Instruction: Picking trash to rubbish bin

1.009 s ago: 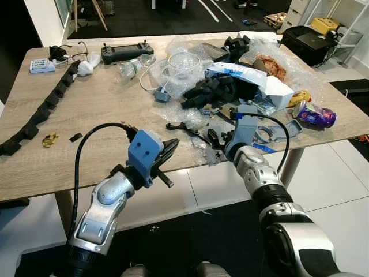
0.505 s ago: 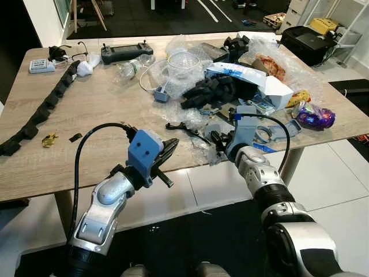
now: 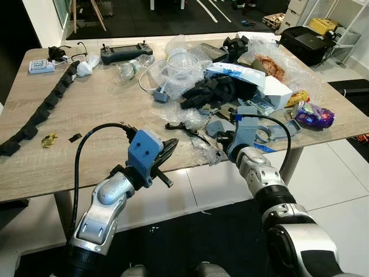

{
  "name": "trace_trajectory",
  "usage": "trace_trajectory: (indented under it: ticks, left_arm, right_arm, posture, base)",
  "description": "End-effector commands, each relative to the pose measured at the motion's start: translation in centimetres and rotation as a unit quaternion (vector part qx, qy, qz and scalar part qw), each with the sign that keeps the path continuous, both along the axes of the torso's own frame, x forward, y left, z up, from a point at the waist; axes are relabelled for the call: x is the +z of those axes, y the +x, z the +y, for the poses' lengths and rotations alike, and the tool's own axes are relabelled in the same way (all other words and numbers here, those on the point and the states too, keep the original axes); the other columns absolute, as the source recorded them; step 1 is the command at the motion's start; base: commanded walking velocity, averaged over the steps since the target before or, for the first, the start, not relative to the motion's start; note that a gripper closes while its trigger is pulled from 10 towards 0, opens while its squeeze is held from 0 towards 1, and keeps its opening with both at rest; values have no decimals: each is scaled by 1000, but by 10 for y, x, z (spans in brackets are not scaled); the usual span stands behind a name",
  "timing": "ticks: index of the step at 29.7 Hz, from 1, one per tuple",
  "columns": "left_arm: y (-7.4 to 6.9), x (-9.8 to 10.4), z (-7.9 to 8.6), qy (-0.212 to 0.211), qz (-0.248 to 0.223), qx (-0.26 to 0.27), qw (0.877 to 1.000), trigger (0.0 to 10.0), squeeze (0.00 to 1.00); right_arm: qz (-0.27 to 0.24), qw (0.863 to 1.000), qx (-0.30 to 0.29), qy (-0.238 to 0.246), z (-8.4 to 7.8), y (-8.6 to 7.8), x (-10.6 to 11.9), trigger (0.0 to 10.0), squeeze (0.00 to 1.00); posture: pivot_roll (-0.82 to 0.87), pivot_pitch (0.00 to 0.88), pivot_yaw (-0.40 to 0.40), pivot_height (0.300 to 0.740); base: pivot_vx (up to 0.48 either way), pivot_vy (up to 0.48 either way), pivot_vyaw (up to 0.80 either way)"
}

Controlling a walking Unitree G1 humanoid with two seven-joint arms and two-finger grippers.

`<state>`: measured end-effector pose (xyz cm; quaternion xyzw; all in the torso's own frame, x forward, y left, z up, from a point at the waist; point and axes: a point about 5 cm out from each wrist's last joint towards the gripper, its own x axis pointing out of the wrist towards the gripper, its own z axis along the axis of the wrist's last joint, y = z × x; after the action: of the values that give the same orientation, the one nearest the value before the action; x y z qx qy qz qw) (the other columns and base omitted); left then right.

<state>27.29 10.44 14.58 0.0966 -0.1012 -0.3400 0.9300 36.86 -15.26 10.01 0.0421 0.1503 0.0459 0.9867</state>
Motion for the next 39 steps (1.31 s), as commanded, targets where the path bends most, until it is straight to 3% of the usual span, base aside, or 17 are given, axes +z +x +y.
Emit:
trace_trajectory:
  ticks: [1,16,17,19,20,21,30,39]
  left_arm:
    - [1,-2,-1,7,-1,-3,1000,10000,0]
    - [1,-1,0,7,-3,0,1000,10000,0]
    - [1,-1,0,7,-3,-1,1000,10000,0]
    - [1,-1,0,7,-4,-1,1000,10000,0]
    - [1,0,0,6,-4,-1,1000,10000,0]
    - [1,0,0,6,-4,-2,1000,10000,0]
    - [-2,2,-6,1,-8,-32,999,10000,0]
    - [-1,3,-9,2,-12,-36,999,10000,0]
  right_arm:
    - [50,999,-5,-1,-2,-10,-21,0,0]
    - [11,1000,11,-11,4,-9,-3,0,0]
    - [-1,999,25,-22,7,-11,3,10000,427]
    - [-9,999,34,-26,8,-11,6,10000,427]
    - [-18,998,43,-31,10,-12,9,10000,878]
    - [-27,998,53,-37,12,-13,11,10000,1000]
    - [-72,987,114,-87,21,-13,19,10000,1000]
    - [-95,978,126,-139,19,-10,10,10000,1000]
  posture:
    - [8,53,-51,740]
    - [10,57,-53,740]
    - [10,58,-52,740]
    - [7,57,-51,740]
    - [7,57,-51,740]
    - [7,57,-50,740]
    - [13,49,-59,740]
    - [18,41,-65,740]
  base:
    - [0,0,0]
    - [0,0,0]
    - [0,0,0]
    - [0,0,0]
    - [0,0,0]
    - [0,0,0]
    - [0,0,0]
    - [0,0,0]
